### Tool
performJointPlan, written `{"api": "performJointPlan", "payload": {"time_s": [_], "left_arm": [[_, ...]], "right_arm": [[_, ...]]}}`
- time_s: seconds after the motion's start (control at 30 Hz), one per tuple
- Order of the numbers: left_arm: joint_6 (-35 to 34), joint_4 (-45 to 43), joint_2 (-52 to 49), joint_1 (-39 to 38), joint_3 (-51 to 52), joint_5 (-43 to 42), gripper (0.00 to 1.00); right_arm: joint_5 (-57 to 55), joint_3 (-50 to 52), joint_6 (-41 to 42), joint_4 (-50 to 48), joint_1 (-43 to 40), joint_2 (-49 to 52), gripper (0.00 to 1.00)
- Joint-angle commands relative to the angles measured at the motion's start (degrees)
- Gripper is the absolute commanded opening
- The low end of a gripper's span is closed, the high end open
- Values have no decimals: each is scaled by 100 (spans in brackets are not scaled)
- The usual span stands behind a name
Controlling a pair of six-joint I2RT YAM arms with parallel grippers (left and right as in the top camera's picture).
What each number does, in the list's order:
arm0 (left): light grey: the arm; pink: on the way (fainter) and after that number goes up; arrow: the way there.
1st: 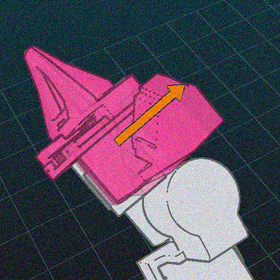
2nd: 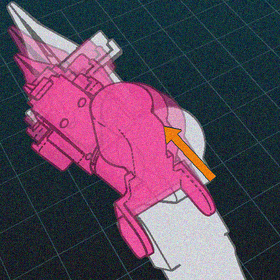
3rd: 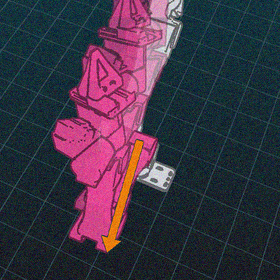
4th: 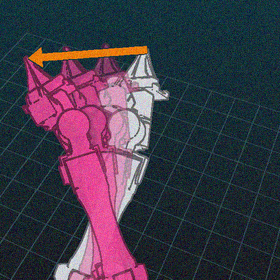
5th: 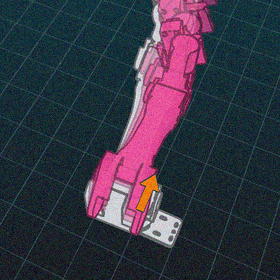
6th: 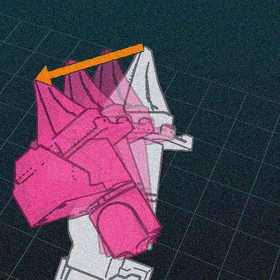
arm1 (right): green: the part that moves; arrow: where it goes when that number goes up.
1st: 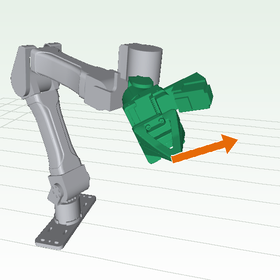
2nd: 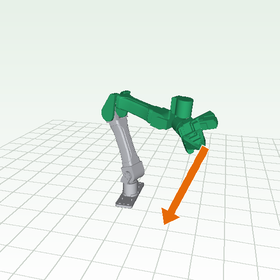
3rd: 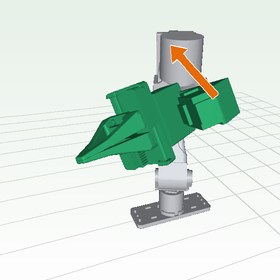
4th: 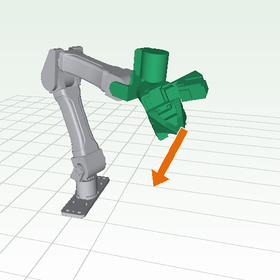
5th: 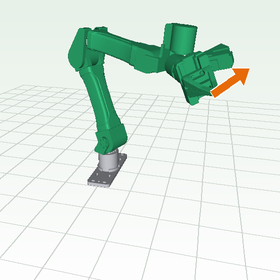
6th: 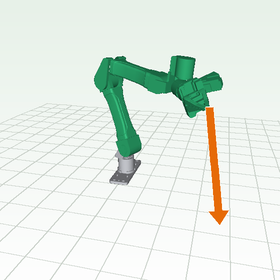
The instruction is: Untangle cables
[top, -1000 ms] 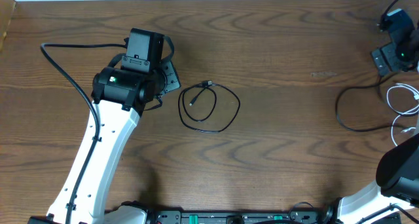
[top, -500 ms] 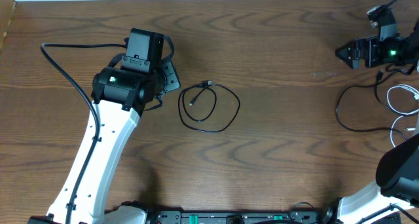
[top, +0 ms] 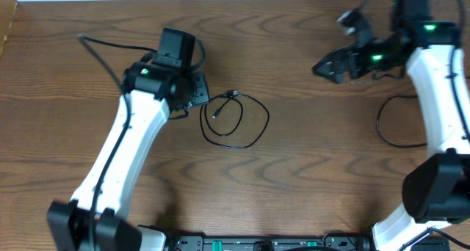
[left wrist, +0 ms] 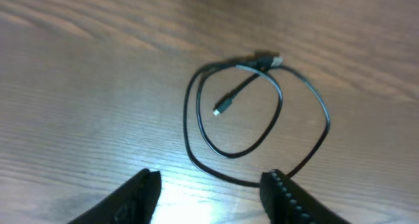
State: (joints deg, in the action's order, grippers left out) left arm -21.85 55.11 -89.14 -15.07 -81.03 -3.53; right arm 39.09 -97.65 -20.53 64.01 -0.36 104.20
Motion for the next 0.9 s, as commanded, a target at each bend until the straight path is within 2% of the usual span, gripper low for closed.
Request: {"api": "performJointPlan", "payload": {"time_s": [0.0, 0.1, 0.33, 0.77, 0.87], "left_arm": [[308, 11, -492, -15, 37, -138, 57], [448, -63, -855, -11, 37, -22, 61], [470, -433, -1617, -11, 37, 313, 68], [470, -1113, -2581, -11, 37, 319, 68], [466, -1226, -2691, -11, 37, 553, 64]], "right_arm": [[-2229, 109, 1113, 20, 601, 9, 99], [-2870, 111, 1482, 57, 909, 9, 99], [-2929, 111, 1838, 103, 1113, 9, 99], [-2929, 111, 1836, 315, 1121, 9, 99], [-2931, 114, 1836, 315, 1121, 9, 99]]}}
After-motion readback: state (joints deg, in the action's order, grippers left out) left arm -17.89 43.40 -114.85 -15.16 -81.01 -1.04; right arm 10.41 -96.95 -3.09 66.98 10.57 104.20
